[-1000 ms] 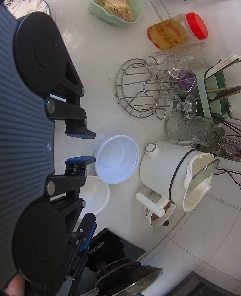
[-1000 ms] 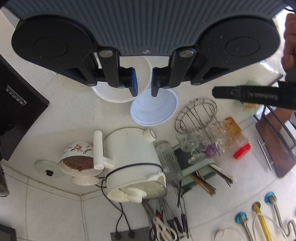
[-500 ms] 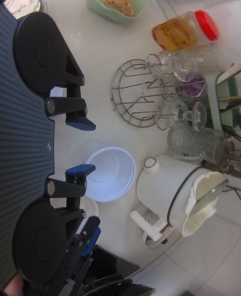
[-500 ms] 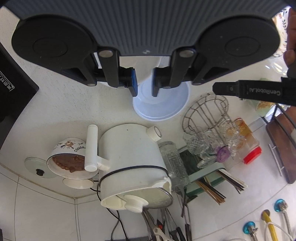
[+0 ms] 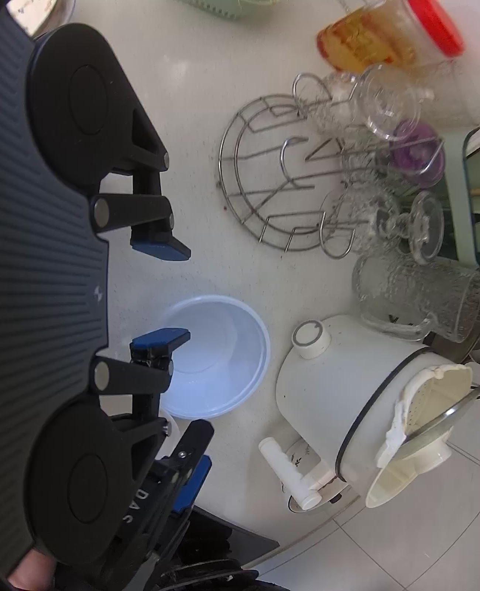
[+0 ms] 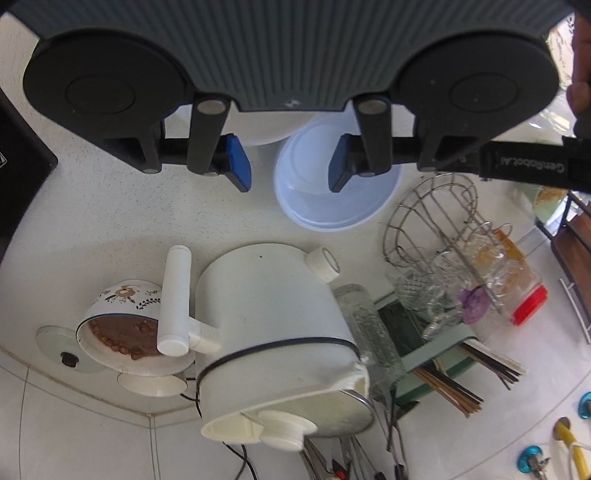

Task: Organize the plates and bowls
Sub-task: 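Close the left gripper on the translucent bowl rim and lift it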

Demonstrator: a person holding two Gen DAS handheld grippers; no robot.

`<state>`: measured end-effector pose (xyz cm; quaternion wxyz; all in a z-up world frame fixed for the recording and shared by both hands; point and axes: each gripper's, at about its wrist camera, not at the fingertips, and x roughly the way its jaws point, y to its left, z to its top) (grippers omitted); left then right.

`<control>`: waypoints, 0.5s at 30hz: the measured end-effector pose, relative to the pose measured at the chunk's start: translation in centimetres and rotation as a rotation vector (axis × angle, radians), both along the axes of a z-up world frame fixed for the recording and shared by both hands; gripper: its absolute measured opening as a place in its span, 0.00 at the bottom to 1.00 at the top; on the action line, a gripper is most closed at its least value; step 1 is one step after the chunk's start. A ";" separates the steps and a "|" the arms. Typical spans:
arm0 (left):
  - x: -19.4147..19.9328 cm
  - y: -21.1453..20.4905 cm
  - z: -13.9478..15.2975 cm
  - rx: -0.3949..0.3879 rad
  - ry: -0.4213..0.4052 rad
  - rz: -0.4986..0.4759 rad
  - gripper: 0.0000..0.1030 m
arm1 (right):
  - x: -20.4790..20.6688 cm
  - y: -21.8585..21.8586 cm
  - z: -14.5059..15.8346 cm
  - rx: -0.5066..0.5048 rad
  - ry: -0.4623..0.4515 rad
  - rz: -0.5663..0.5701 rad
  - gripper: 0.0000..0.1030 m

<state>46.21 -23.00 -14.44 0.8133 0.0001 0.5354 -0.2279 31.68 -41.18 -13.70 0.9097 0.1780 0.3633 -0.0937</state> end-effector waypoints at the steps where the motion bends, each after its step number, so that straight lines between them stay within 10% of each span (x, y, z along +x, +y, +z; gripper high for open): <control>1: 0.2 -0.1 -0.3 -0.005 0.005 -0.001 0.44 | 0.3 -0.2 -0.2 0.000 0.002 -0.003 0.48; 15: 1.7 -1.8 -3.5 -0.056 0.021 0.007 0.33 | 3.1 -0.1 -3.4 0.045 0.031 0.013 0.21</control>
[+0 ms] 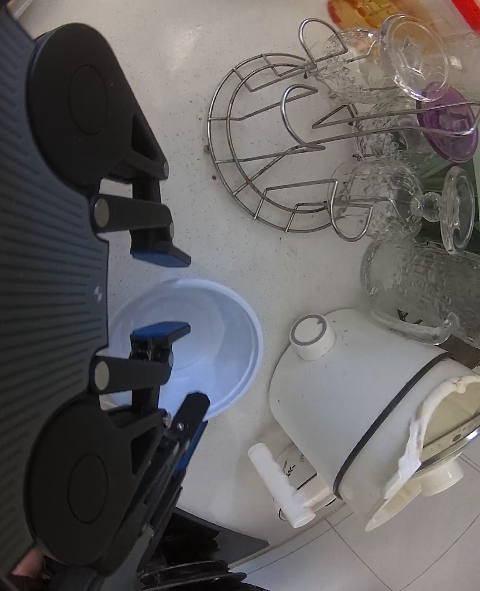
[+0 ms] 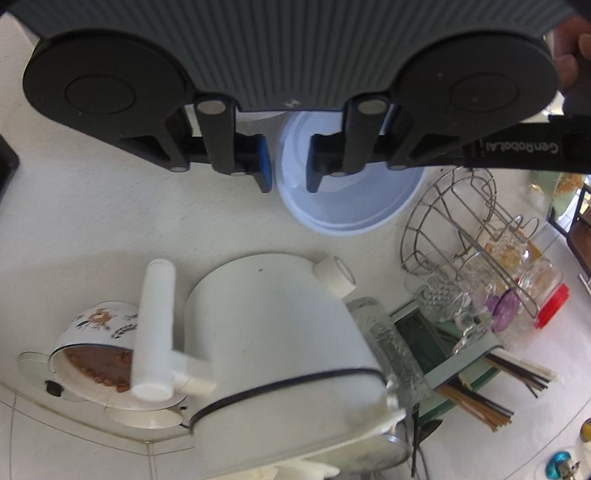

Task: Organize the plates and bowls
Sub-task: 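Close the left gripper on the translucent bowl rim and lift it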

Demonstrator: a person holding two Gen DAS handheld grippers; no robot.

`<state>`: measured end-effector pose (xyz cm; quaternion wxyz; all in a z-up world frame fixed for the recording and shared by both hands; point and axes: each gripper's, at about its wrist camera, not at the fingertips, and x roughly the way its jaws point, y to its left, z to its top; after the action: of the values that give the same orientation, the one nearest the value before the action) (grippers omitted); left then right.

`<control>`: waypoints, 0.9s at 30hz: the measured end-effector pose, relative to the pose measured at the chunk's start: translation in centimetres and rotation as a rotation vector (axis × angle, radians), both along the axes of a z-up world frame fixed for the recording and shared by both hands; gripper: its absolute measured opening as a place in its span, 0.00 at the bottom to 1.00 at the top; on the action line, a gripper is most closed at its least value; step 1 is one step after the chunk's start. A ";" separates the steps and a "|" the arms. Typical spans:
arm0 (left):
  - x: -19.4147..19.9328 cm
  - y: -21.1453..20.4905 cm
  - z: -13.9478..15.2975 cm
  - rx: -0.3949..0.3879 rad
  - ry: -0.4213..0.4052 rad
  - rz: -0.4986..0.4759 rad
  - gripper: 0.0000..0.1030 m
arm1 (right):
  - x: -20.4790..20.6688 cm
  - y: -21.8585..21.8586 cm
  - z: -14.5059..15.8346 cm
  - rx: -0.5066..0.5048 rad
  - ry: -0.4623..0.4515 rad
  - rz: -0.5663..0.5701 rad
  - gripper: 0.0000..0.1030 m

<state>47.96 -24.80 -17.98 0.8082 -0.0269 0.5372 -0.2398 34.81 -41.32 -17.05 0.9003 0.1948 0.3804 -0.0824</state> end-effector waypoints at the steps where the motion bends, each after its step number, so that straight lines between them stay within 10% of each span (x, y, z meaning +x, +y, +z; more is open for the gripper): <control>1: 0.0 0.0 0.0 0.000 0.002 0.002 0.32 | 0.1 0.2 0.0 0.002 -0.001 0.003 0.21; 27: -4.0 3.5 9.7 -0.066 -0.117 0.013 0.33 | -4.1 3.2 7.9 0.023 -0.120 -0.008 0.21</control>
<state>43.96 -21.26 -8.26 0.8384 -0.0430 0.4808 -0.2532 30.71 -38.10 -9.20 0.9189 0.2112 0.3258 -0.0698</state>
